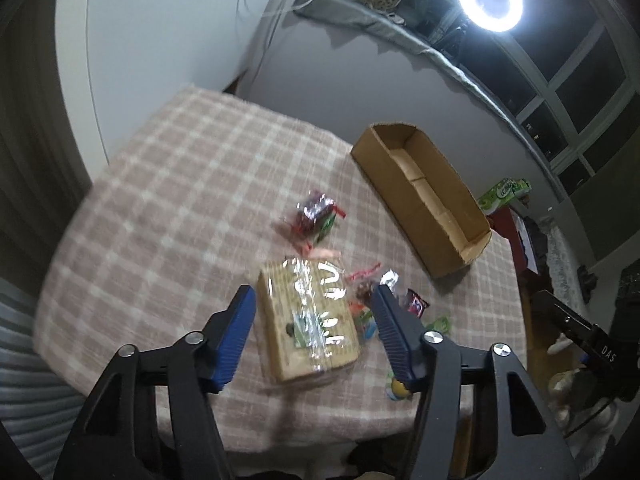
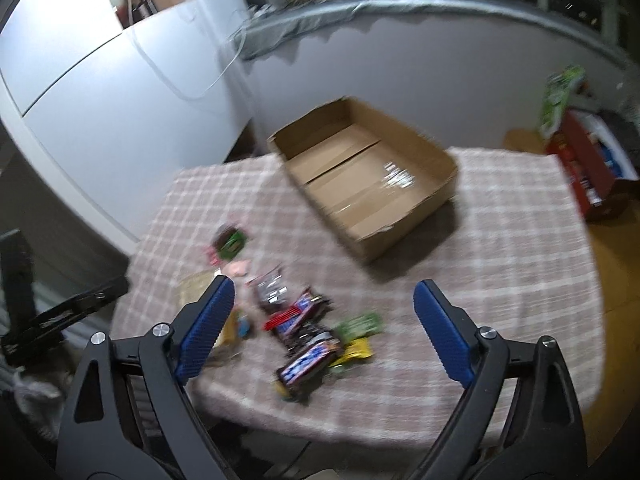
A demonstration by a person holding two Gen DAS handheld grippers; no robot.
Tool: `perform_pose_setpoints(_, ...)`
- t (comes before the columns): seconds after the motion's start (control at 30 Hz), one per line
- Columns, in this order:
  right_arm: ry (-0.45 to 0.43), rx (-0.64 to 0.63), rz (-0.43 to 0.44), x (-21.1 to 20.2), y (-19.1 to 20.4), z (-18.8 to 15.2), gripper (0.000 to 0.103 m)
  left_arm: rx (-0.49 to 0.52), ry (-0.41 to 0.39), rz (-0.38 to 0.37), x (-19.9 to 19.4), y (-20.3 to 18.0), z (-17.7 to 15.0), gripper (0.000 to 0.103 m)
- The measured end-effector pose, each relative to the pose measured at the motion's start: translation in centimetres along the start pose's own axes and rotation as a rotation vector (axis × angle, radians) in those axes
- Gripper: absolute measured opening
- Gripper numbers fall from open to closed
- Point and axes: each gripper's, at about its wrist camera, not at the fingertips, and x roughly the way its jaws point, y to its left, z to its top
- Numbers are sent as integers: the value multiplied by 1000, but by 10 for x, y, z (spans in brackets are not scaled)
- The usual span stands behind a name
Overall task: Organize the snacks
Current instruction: 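Move the left tool to the wrapped bread slice and close on it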
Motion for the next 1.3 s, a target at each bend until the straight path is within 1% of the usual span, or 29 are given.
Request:
perform_pose_setpoints(0.03, 18, -4, 24, 5, 3, -1, 90, -6, 11, -10, 1, 2, -2, 56)
perform_pose_setpoints(0.07, 31, -13, 38, 10, 5, -1, 83, -8, 18, -9, 2, 3, -4, 55)
perform_pose_setpoints(0.13, 73, -38, 77, 23, 13, -2, 75, -12, 32, -9, 3, 6, -7, 55)
perform_pose_setpoints(0.17, 91, -42, 99, 28, 16, -3, 73, -16, 35, -7, 4, 8, -8, 55)
perform_pose_setpoints(0.23, 126, -41, 145, 40, 22, -5, 72, -23, 47, -8, 7, 12, -10, 54)
perform_pose_setpoints(0.3, 173, -29, 200, 55, 28, -5, 66, -22, 57, -7, 11, 16, -11, 54)
perform_pose_setpoints(0.37, 230, -17, 256, 73, 34, -6, 58, -31, 71, -12, 15, 21, -12, 48)
perform_pose_setpoints(0.4, 248, -13, 277, 79, 37, -6, 57, -36, 77, -16, 18, 23, -13, 48)
perform_pose_setpoints(0.5, 288, -20, 314, 98, 48, -6, 53, -47, 104, -25, 27, 28, -16, 45)
perform_pose_setpoints(0.57, 311, -35, 333, 111, 58, -6, 47, -56, 123, -33, 35, 32, -18, 41)
perform_pose_setpoints(0.67, 350, -51, 354, 126, 68, -8, 41, -81, 146, -44, 43, 36, -20, 40)
perform_pose_setpoints(0.9, 425, -51, 368, 156, 76, -12, 38, -102, 193, -58, 60, 44, -25, 39)
perform_pose_setpoints(1.1, 456, -71, 363, 166, 82, -13, 37, -115, 213, -66, 70, 48, -26, 39)
perform_pose_setpoints(1.3, 479, -70, 368, 174, 83, -14, 37, -115, 218, -94, 77, 47, -23, 37)
